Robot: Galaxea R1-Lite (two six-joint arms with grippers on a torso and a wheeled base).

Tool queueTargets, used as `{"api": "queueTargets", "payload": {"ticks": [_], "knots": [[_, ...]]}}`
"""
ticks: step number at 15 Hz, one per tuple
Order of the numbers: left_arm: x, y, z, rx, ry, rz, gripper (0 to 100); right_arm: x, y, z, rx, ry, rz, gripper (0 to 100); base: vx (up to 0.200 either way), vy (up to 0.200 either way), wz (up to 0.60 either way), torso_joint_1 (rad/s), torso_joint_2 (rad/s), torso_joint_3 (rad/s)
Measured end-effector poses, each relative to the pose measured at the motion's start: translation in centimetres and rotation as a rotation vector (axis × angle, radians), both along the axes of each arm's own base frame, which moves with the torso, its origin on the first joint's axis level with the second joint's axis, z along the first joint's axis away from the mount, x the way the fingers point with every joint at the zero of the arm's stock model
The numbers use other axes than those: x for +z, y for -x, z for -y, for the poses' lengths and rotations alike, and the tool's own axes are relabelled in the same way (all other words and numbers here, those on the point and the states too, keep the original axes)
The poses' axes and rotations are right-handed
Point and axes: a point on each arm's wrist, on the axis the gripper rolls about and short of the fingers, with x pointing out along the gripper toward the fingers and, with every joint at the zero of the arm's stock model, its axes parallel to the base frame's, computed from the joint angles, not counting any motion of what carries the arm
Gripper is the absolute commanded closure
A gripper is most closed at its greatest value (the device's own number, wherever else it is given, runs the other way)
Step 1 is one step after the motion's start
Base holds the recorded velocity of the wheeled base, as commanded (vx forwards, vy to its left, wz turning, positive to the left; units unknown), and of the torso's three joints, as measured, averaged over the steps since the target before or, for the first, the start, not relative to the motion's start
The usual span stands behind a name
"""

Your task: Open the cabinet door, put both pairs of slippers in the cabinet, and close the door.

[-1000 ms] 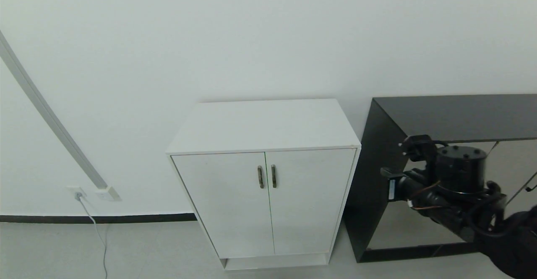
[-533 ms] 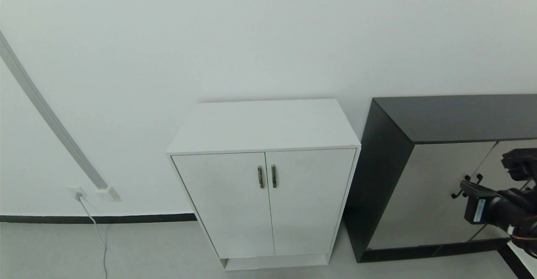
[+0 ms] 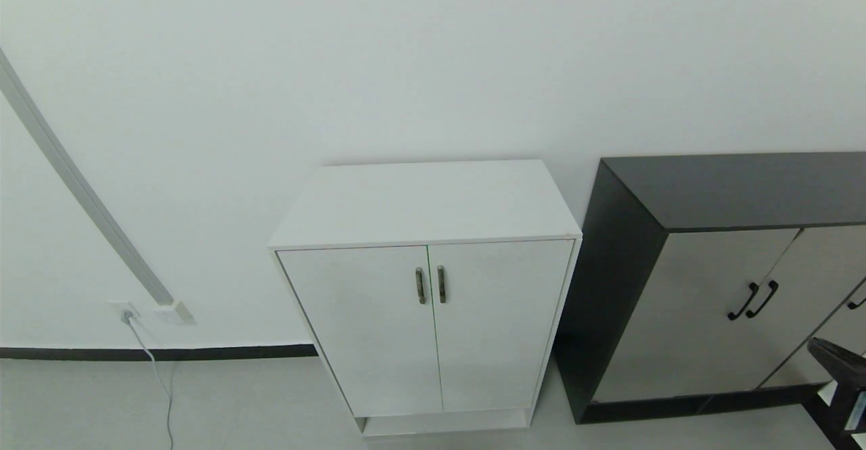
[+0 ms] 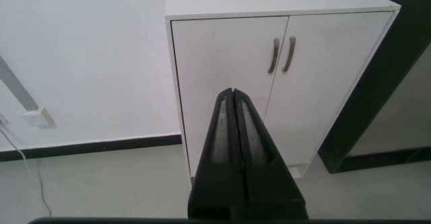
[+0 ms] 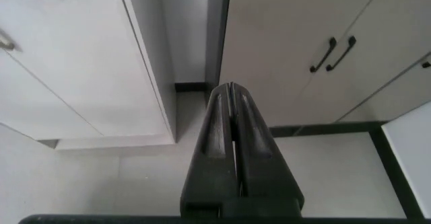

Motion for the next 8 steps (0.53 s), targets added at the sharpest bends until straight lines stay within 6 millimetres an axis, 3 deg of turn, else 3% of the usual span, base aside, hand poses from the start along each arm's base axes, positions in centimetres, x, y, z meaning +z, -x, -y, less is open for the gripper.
{"api": "queueTargets", "payload": {"ticks": [8], "knots": [[0.0, 0.0, 0.0, 0.0, 0.001, 0.0, 100, -1.1, 5.1, 0.3, 0.128, 0.002, -0.145, 100, 0.0, 0.0, 0.0, 0.0, 0.0, 0.0]]}}
